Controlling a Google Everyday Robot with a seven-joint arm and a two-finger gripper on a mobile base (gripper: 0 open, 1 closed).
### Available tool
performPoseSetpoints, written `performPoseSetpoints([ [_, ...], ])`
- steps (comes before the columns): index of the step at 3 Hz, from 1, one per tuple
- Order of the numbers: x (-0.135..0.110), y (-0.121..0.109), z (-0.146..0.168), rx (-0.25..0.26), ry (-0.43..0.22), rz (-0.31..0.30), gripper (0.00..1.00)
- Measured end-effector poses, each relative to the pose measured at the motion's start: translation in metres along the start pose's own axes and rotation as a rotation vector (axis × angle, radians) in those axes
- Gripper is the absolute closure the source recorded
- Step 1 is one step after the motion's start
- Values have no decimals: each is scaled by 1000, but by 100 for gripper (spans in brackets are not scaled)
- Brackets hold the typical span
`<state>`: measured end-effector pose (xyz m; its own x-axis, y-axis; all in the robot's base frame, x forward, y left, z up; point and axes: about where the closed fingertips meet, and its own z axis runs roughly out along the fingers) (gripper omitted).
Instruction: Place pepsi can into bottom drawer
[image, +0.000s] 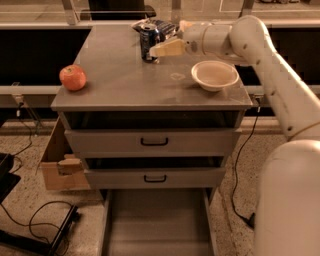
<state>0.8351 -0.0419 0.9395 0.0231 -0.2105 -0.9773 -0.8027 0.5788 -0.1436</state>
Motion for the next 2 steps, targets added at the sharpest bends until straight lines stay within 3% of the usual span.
performPoseSetpoints([
  [1, -16, -6, 30, -27, -53, -25, 0],
  [2, -15, -14, 56, -16, -36, -26, 0],
])
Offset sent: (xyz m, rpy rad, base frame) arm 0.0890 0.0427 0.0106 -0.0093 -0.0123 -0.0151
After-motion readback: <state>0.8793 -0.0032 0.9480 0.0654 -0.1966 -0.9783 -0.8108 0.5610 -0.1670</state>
